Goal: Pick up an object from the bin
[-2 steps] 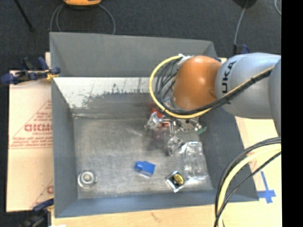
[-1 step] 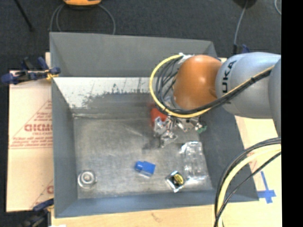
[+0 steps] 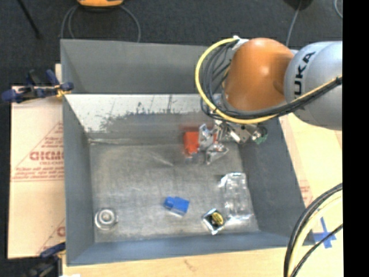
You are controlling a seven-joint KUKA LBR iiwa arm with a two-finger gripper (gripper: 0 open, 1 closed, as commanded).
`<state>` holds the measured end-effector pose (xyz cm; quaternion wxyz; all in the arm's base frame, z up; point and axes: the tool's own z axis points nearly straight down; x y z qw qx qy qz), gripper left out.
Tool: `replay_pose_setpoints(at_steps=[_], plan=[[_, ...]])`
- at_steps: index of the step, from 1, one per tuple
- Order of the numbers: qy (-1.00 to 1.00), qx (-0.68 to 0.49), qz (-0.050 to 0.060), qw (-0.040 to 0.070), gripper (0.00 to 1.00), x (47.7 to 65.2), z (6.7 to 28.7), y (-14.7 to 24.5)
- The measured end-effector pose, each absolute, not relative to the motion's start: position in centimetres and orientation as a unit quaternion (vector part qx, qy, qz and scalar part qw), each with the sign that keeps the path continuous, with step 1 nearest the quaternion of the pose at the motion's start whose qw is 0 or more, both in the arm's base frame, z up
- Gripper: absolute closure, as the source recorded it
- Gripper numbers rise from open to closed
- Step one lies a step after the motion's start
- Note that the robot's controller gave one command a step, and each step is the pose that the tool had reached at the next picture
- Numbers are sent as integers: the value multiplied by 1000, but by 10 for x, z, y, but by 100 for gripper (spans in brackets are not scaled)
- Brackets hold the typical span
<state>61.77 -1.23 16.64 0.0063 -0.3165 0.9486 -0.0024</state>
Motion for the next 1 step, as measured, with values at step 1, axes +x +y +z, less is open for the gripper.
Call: replay_pose_setpoints(at_steps=[1], plan=[[950,-313,-1,4,100,619,184,-13]])
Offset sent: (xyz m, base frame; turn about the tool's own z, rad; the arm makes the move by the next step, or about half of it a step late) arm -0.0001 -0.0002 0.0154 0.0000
